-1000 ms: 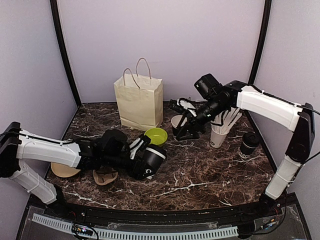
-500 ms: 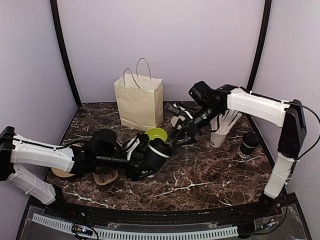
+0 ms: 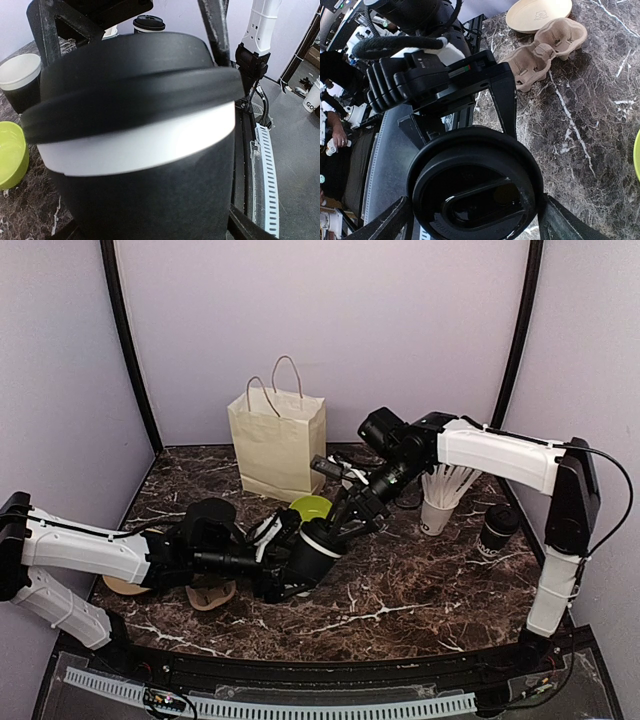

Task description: Pack the takeout coffee

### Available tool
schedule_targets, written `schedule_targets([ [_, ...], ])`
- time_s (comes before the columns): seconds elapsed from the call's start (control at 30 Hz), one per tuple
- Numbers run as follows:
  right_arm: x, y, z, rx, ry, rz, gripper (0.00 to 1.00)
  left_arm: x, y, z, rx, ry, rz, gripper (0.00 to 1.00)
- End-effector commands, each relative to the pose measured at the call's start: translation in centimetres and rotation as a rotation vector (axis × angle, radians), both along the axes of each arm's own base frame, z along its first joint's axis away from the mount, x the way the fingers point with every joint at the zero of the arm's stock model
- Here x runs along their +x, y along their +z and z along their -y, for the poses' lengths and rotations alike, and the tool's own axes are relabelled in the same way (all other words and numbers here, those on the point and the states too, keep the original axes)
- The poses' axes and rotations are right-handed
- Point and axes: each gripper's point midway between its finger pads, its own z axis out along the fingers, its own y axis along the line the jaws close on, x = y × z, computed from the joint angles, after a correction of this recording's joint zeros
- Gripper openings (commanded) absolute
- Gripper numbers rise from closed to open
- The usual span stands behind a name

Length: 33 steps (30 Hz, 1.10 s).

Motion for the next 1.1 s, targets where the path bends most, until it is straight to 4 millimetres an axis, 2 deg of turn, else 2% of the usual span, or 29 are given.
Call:
schedule_targets([
  [0.0, 0.3, 0.1, -0.7, -0.007, -0.005, -0.003, 0.85, 0.2, 1.9, 0.6, -0.041, -0.008, 0.048, 0.78],
  [0.47, -1.3, -0.9, -1.3, -0.040, 0.042, -0.009, 0.84, 1.2, 1.6, 0.5, -0.005, 0.039, 0.060, 0.79],
  [0.67, -0.7, -1.2, -1.4, -0.059, 0.027, 0.020, 0.72, 1.9, 1.4, 0.5, 0.012, 0.073, 0.064, 0.82],
  [0.73, -0.4, -1.3, -1.0, -0.073, 0.018, 0.044, 0.68, 2.4, 1.3, 0.2, 0.023, 0.102, 0.072, 0.85],
  [0.9, 1.2, -2.0, 0.4, -0.102, -0.041, 0.071, 0.67, 3.2, 0.8, -0.7, 0.059, 0.165, 0.084, 0.97],
  [1.0, 2.9, -2.4, 1.9, -0.139, -0.096, 0.110, 0.67, 3.0, 0.4, -1.2, 0.086, 0.168, 0.078, 0.99],
  [1.07, 3.6, -2.9, 3.4, -0.189, -0.111, 0.136, 0.66, 2.7, 0.9, -1.5, 0.095, 0.157, 0.084, 0.99],
])
